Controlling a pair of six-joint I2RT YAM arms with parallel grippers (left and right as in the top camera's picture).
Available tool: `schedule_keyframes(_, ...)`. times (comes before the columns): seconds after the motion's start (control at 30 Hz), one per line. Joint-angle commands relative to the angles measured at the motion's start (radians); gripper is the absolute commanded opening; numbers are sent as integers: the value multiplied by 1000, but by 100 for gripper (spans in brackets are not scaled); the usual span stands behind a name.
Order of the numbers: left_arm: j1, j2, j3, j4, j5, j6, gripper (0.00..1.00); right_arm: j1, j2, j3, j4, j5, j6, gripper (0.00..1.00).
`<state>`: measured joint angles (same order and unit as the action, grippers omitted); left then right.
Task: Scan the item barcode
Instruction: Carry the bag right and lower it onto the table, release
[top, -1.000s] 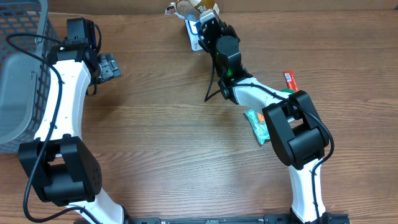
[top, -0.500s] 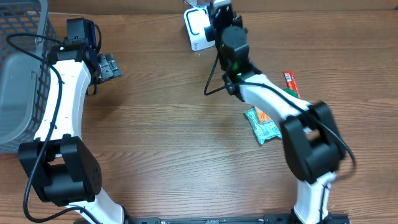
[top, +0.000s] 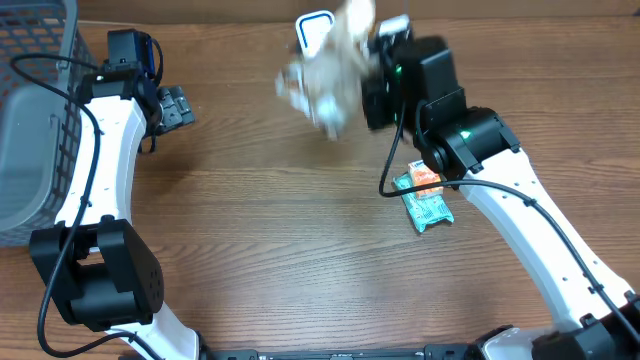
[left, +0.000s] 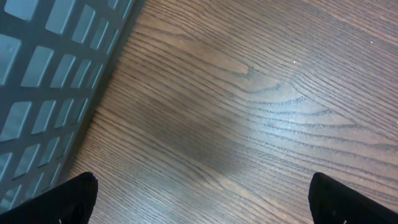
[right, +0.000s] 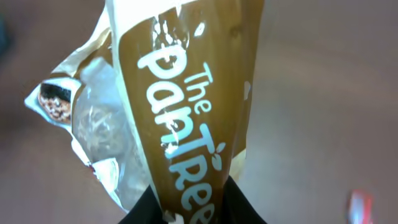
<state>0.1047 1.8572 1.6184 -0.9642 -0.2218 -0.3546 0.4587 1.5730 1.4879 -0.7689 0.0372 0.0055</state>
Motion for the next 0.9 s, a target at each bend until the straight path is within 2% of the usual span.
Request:
schedule_keyframes(0.0,-7,-6,19,0,-13,26,100,-3,34,-9,-133,-80,21,4)
schedule_keyframes(0.13,-7,-6,19,0,-13,26,100,-10,83,-48,-260,-76,21,4)
schedule_keyframes(0.37,-7,-6,19,0,-13,26,99,-28,168,-127,-210,79,20,4)
schedule_keyframes(0.4,-7,-6,19,0,-13,26,100,-32,181,-129,-206,95,21,11)
schedule_keyframes(0.43,-7,-6,19,0,-13,26,100,-35,192,-129,-206,101,21,27)
schedule_keyframes(0.47,-7,-6,19,0,-13,26,100,-40,202,-129,-206,101,21,38)
schedule_keyframes(0.57,-7,-6,19,0,-13,26,100,-53,215,-129,-206,102,21,53)
schedule_keyframes(0.63,-7,-6,19,1,-13,26,100,-67,216,-129,-205,102,21,69)
schedule_keyframes(0.67,-7,-6,19,0,-13,26,100,-72,216,-129,-206,102,21,86)
schedule_keyframes(0.7,-7,-6,19,0,-13,26,100,-77,216,-129,-206,101,22,99)
schedule_keyframes(0.87,-7,-6,19,0,-13,26,100,-95,216,-129,-186,97,103,100)
